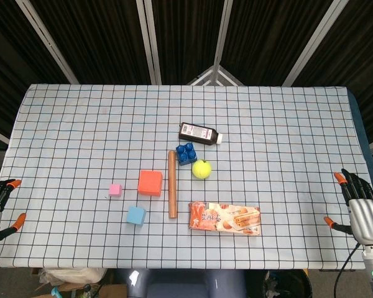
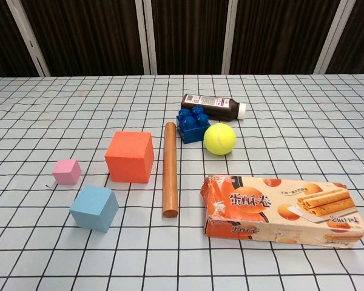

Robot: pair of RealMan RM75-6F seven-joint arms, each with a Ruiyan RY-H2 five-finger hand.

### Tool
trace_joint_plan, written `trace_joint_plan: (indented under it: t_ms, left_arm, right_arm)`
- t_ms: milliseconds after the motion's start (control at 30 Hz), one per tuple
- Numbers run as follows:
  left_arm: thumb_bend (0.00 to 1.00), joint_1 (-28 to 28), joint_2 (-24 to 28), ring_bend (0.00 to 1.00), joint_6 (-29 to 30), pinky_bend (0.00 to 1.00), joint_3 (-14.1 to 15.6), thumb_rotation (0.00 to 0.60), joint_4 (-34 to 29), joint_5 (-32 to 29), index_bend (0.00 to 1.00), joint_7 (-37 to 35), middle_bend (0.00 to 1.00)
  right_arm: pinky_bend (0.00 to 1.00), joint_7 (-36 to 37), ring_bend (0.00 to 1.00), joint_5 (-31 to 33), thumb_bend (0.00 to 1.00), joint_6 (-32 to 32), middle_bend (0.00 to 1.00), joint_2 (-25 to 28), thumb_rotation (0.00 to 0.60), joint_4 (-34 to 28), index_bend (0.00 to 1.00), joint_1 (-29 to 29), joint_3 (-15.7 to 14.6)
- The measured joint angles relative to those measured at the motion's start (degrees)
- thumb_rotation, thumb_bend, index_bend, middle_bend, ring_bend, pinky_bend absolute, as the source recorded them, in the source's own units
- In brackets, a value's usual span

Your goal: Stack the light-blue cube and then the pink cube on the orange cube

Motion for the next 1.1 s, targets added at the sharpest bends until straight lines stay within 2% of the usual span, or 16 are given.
trace_joint_plan:
  t_ms: [1100]
  left_arm:
    - [0.33, -1.3, -1.2, 0.15, -3.5, 0.20, 0.2, 0.600, -0.8, -1.0, 0.15, 3.8, 0.16]
  right_arm:
    - [0.10, 0.7, 0.01, 0.3, 0.13, -0.5, 0.01, 0.8, 0.600, -0.6, 0.00, -0.3, -0.3]
